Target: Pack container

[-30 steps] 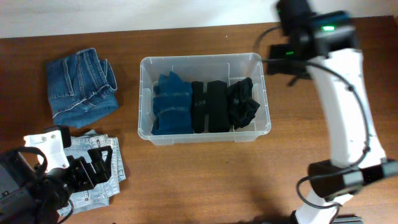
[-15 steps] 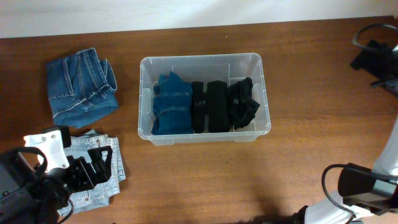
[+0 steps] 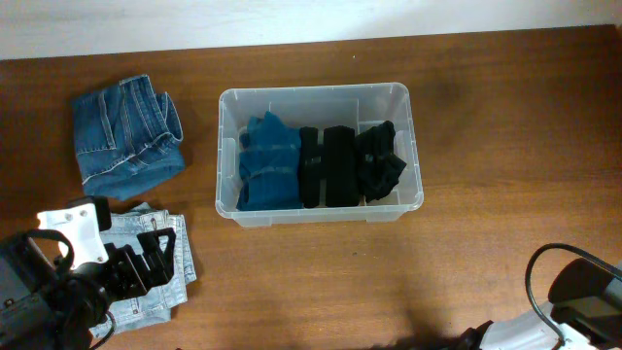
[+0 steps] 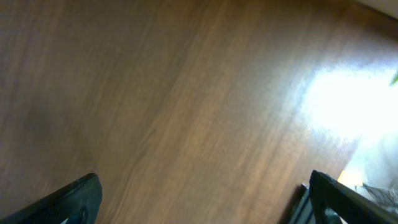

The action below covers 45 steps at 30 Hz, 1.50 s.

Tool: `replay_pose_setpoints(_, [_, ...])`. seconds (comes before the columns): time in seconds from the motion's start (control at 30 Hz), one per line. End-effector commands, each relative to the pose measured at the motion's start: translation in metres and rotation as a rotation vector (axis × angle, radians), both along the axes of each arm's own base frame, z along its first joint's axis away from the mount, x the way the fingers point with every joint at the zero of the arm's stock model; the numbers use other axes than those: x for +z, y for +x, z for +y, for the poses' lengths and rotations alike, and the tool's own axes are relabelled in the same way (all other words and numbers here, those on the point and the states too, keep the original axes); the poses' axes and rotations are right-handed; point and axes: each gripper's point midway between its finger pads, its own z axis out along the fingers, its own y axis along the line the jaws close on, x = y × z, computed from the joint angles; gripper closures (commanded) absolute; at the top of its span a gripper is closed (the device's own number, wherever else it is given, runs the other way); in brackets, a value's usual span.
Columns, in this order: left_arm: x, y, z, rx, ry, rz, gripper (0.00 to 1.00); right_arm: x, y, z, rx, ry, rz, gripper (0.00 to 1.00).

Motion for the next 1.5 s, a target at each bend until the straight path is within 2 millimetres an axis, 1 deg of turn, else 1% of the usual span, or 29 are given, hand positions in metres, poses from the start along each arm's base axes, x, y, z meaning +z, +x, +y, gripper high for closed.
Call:
replay_pose_setpoints(0.0, [0.0009, 0.0005, 0.0002, -0.009, 0.011, -0.005, 0.0, 0.0045, -0.0121, -0.0048, -0.012, -0.026, 0.017, 0.01])
replay_pose_setpoints(0.17, [0.0009, 0.0005, 0.0002, -0.009, 0.011, -0.005, 0.01, 0.0046, -0.0123, -0.0052, 0.127, -0.057, 0.068, 0.02])
replay_pose_setpoints(0.3, [0.0009, 0.0005, 0.0002, -0.009, 0.011, -0.005, 0.01, 0.0057, -0.0177, -0.0105, 0.154, -0.094, 0.114, 0.01])
replay_pose_setpoints(1.47, [0.0009, 0.0005, 0.0002, -0.009, 0.011, -0.005, 0.01, 0.0059, -0.0179, -0.0107, 0.158, -0.098, 0.119, 0.02])
